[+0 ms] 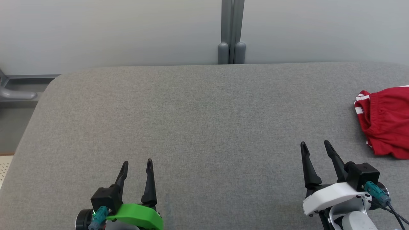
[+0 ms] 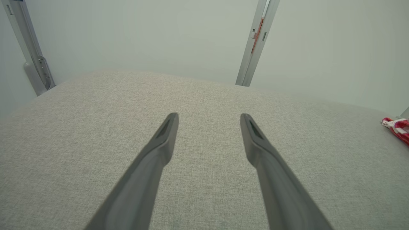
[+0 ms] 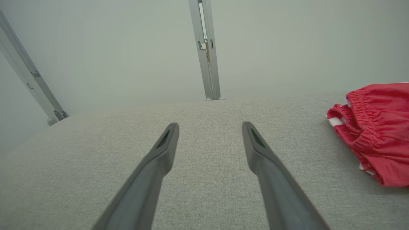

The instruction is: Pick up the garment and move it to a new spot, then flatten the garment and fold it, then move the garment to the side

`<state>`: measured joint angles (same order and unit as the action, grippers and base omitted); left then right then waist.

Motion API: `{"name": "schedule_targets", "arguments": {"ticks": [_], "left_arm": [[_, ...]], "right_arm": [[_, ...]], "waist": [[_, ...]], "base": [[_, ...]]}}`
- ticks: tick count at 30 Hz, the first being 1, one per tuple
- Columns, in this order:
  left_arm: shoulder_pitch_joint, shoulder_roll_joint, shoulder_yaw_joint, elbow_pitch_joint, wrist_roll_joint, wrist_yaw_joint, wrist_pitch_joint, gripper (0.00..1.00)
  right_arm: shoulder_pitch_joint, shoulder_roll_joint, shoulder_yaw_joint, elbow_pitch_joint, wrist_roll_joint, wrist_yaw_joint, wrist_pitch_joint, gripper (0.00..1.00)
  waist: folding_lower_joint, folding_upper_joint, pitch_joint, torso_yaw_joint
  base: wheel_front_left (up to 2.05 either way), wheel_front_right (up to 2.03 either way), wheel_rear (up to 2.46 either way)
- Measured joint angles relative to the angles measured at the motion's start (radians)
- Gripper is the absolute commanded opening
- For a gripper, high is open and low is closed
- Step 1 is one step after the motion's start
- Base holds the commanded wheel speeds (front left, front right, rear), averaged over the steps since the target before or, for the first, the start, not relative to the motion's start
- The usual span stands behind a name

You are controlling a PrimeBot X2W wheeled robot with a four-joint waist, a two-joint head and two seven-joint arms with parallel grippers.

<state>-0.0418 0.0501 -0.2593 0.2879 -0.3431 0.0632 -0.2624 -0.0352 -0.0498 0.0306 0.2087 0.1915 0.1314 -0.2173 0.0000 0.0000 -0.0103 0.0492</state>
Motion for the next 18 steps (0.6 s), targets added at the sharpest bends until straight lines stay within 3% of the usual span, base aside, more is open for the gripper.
{"name": "schedule_targets", "arguments": {"ticks": [1, 6, 18], "left_arm": [[0.0, 0.0, -0.001, -0.002, -0.005, 0.0, 0.0, 0.0], [0.016, 0.0, -0.002, 0.036, -0.012, 0.0, 0.007, 0.0], [0.02, 0.002, 0.042, 0.031, -0.211, -0.027, 0.059, 0.0]], "right_arm": [[0.0, 0.0, 0.001, -0.001, 0.0, 0.0, 0.0, 0.0], [0.023, 0.006, 0.002, 0.038, 0.002, 0.0, 0.001, 0.0], [0.025, 0.006, -0.018, 0.043, 0.218, 0.0, 0.052, 0.0]], "waist": [[0.0, 0.0, 0.0, 0.0], [0.0, 0.0, 0.001, 0.0], [0.0, 0.0, 0.002, -0.005]], "base": [[0.0, 0.0, 0.0], [0.0, 0.0, 0.0], [0.0, 0.0, 0.0]]}}
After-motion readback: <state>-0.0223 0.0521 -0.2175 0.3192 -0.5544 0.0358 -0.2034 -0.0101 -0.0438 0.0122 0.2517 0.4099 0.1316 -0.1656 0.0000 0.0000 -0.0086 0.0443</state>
